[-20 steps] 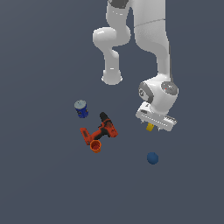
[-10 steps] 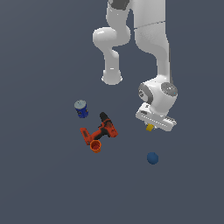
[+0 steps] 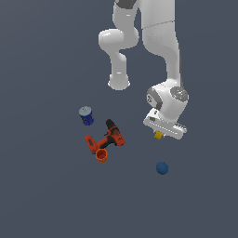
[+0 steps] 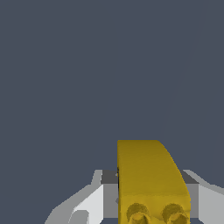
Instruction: Pick up a designated object from a clutter of objects.
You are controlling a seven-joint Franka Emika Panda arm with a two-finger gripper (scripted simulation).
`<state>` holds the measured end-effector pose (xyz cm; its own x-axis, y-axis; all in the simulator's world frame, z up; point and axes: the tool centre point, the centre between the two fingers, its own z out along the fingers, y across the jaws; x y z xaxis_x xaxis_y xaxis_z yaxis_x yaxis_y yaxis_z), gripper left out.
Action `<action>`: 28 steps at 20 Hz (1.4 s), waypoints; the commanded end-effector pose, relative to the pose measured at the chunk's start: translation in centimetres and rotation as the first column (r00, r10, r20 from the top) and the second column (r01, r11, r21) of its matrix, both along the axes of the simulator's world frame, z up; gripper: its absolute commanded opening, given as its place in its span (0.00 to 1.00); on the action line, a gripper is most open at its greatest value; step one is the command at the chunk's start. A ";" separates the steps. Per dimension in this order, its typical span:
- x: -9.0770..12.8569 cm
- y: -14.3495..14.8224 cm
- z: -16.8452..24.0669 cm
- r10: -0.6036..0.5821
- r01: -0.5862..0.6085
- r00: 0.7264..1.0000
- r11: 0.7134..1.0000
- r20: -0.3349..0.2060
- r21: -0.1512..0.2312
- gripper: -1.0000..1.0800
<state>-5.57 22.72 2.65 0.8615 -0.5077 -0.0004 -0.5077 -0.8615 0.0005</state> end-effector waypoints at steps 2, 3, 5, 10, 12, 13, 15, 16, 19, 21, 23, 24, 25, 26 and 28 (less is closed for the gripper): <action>0.1 -0.7 0.9 -0.001 0.001 1.000 1.000 0.001 0.000 0.00; 0.1 -1.0 1.2 -0.001 0.001 1.000 1.000 0.001 0.000 0.00; 0.1 -1.7 2.0 0.000 0.000 1.000 1.000 0.001 0.000 0.00; 0.1 -4.0 4.9 0.000 0.000 1.000 1.000 0.001 0.000 0.00; 0.1 -5.2 6.3 0.000 0.000 1.000 1.000 0.001 0.000 0.00; 0.1 -5.9 7.1 0.000 0.000 1.000 1.000 0.001 0.000 0.00; 0.2 -7.2 8.7 0.000 0.000 1.000 1.000 0.001 0.000 0.00; 0.2 -7.9 9.6 0.000 0.000 1.000 1.000 0.001 0.000 0.00; 0.2 -10.1 12.3 0.000 0.000 1.000 1.000 0.001 0.001 0.00; 0.3 -11.7 14.3 0.000 0.000 1.000 1.000 0.001 0.002 0.00; 0.3 -13.3 16.2 0.000 0.000 1.000 1.000 0.000 0.004 0.00; 0.3 -14.1 17.2 0.000 0.000 1.000 1.000 0.000 0.004 0.00; 0.3 -14.9 18.2 0.000 0.000 1.000 1.000 0.000 0.004 0.00; 0.4 -15.6 19.2 0.000 0.000 1.000 1.000 0.000 0.004 0.00; 0.4 -17.2 21.2 0.000 0.000 1.000 1.000 0.000 0.005 0.00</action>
